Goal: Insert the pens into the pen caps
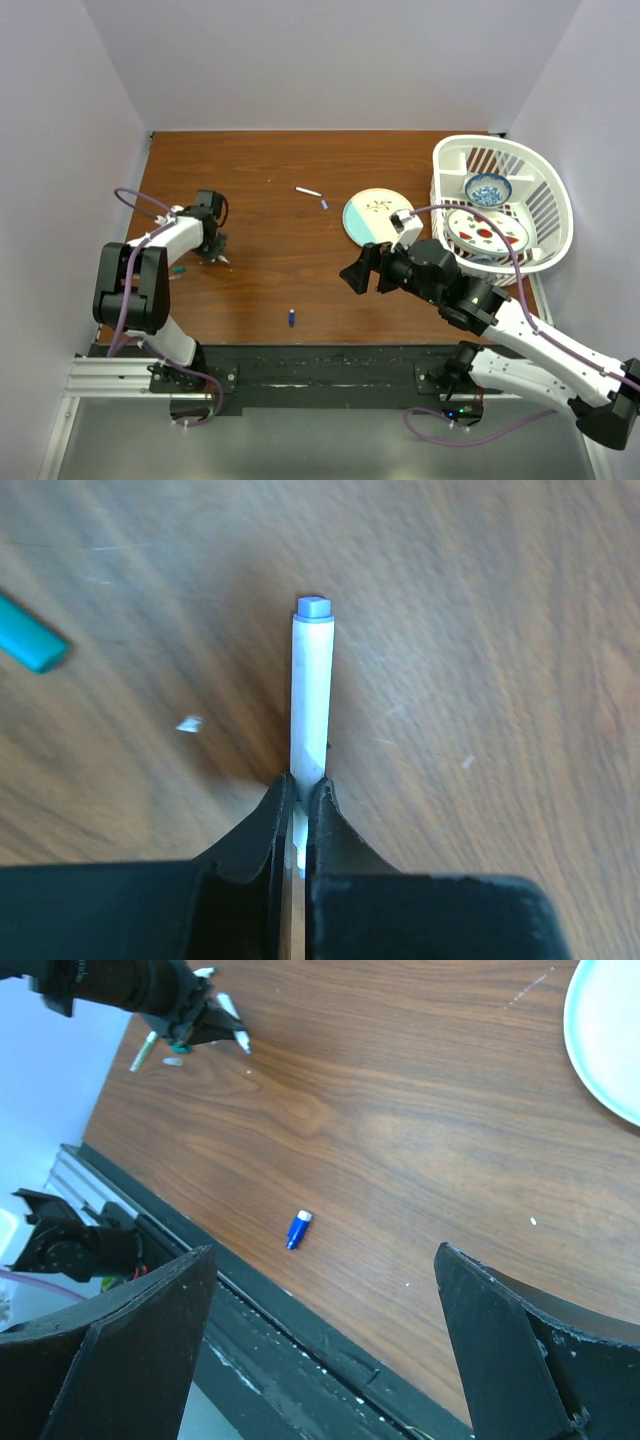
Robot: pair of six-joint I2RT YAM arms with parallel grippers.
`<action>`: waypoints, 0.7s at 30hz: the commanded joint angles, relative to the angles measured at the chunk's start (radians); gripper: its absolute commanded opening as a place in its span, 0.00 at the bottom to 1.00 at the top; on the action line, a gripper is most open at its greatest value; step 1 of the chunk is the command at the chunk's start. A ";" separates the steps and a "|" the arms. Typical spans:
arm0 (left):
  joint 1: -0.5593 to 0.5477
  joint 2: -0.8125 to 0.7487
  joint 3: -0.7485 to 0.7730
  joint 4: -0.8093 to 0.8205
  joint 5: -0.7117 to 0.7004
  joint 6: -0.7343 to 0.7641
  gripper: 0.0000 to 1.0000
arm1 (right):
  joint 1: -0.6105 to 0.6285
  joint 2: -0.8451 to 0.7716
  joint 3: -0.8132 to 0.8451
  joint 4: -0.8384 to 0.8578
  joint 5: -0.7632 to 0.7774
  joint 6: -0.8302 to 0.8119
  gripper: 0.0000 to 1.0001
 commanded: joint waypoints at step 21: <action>-0.404 -0.137 0.103 0.194 0.602 0.883 0.00 | -0.025 -0.029 -0.041 0.073 0.116 -0.100 0.92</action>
